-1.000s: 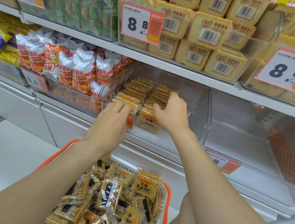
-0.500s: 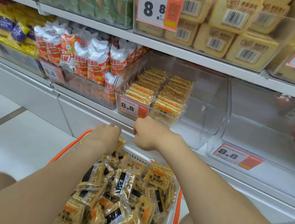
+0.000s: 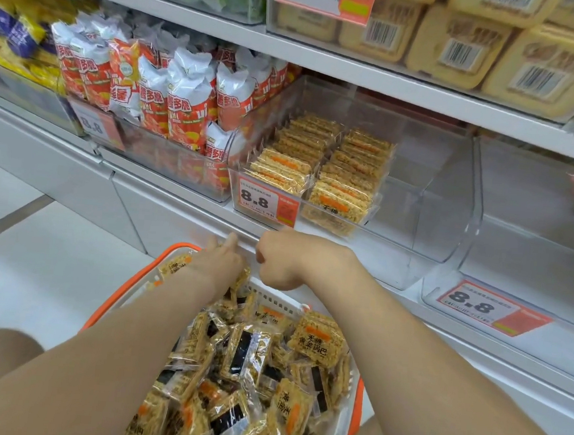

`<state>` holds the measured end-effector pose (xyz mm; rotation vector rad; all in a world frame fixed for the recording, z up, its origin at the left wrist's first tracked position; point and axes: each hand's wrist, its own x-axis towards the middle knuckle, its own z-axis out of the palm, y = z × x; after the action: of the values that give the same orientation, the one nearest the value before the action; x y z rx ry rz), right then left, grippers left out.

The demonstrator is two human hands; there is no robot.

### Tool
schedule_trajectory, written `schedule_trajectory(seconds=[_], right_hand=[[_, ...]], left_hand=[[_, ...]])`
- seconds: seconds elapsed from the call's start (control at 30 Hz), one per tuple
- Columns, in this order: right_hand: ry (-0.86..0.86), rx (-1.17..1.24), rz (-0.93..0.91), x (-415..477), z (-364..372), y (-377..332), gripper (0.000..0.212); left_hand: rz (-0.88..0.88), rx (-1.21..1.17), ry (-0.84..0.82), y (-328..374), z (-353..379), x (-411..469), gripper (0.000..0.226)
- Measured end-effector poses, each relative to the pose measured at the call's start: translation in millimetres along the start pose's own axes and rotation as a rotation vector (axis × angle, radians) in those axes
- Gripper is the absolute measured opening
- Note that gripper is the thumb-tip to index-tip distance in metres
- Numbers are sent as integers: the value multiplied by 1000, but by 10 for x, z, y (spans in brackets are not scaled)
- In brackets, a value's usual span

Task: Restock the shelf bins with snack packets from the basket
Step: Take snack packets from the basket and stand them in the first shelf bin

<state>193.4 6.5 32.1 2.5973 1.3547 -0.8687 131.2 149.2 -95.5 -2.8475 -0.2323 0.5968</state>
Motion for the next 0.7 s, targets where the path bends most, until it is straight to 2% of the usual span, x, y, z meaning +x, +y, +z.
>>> schedule_trajectory(seconds=[0.07, 0.1, 0.2, 0.27, 0.3, 0.37, 0.47, 0.57, 0.63, 0.7], right_hand=[[3, -15, 2, 14, -10, 24, 13], [10, -22, 16, 18, -15, 28, 12], [5, -29, 19, 12, -31, 54, 12], [-7, -24, 2, 5, -41, 69, 26], [-11, -27, -2, -6, -49, 70, 26], [-1, -50, -6, -26, -55, 70, 15], [32, -23, 13, -133, -89, 94, 28], [128, 2, 37, -223, -105, 183, 28], [236, 54, 38, -308, -129, 234, 19], [319, 82, 15, -404, -141, 316, 27]], left_hand=[[17, 39, 60, 21, -63, -36, 58], [23, 50, 93, 32, -90, -58, 57], [-30, -4, 101, 23, -85, -63, 61], [-47, -60, 67, 27, -89, -89, 66], [-48, -72, 59, 29, -100, -110, 65], [-48, -48, 68, 39, -153, -150, 52], [-51, -30, 99, 77, -284, -200, 32], [-62, -262, 125, 91, -449, -247, 18], [-13, -479, 89, 75, -600, -300, 17], [62, -637, 71, 74, -772, -397, 18]])
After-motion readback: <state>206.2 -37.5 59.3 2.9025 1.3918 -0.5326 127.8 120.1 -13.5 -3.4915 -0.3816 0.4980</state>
